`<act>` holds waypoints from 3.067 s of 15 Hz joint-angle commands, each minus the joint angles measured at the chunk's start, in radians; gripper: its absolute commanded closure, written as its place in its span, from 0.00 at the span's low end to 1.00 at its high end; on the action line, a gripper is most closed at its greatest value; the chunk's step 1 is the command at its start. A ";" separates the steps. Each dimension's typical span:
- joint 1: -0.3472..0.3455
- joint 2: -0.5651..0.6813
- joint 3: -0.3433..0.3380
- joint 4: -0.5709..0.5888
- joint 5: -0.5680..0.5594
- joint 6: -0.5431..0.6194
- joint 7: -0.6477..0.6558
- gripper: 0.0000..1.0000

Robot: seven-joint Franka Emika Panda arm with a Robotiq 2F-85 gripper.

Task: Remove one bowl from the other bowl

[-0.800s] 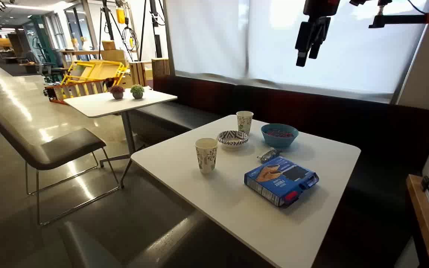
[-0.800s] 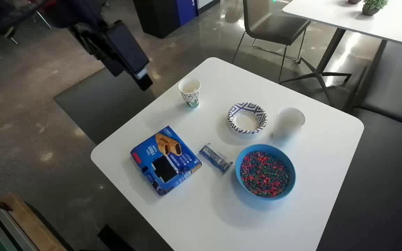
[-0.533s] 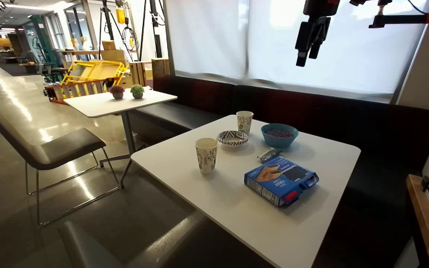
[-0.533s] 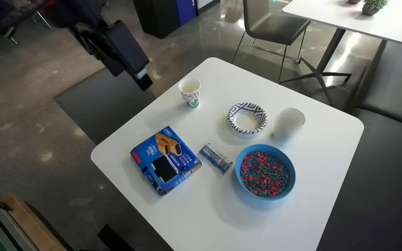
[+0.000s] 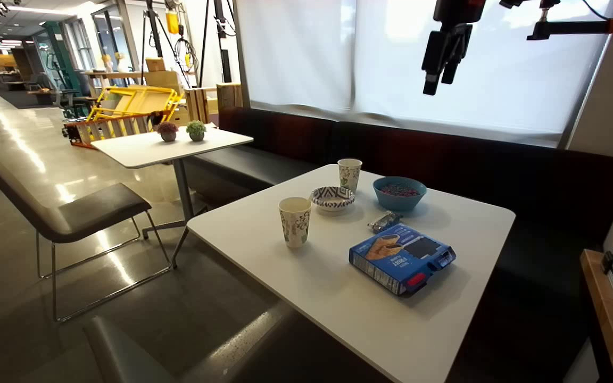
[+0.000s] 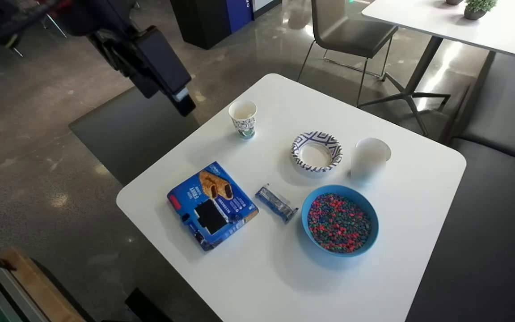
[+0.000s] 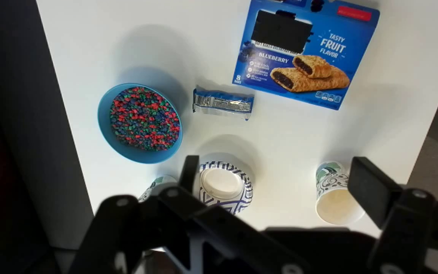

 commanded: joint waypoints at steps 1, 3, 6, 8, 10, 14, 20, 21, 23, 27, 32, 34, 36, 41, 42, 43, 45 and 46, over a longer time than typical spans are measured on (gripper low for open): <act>0.001 0.034 0.009 0.020 -0.015 -0.005 0.071 0.00; -0.012 0.128 0.033 0.080 -0.004 -0.036 0.202 0.00; -0.028 0.243 0.050 0.101 -0.051 0.091 0.408 0.00; -0.031 0.329 0.049 0.123 -0.146 0.155 0.466 0.00; -0.017 0.428 0.013 0.160 -0.196 0.231 0.379 0.00; -0.009 0.619 -0.058 0.281 -0.205 0.317 0.100 0.00; 0.006 0.711 -0.108 0.332 -0.154 0.393 -0.078 0.00; 0.005 0.734 -0.109 0.348 -0.152 0.396 -0.089 0.00; 0.006 0.753 -0.109 0.366 -0.151 0.397 -0.096 0.00; 0.006 0.755 -0.108 0.371 -0.151 0.397 -0.099 0.00; -0.041 0.853 -0.061 0.429 -0.018 0.442 -0.280 0.00; -0.079 0.903 -0.018 0.461 0.059 0.457 -0.407 0.00; -0.127 0.950 0.037 0.505 0.132 0.434 -0.548 0.00; -0.188 1.076 0.088 0.626 0.148 0.441 -0.779 0.00; -0.186 1.098 0.081 0.650 0.132 0.447 -0.807 0.00; -0.187 1.118 0.080 0.676 0.128 0.434 -0.838 0.00; -0.203 1.154 0.097 0.719 0.140 0.422 -0.921 0.00; -0.210 1.170 0.107 0.734 0.145 0.424 -0.964 0.00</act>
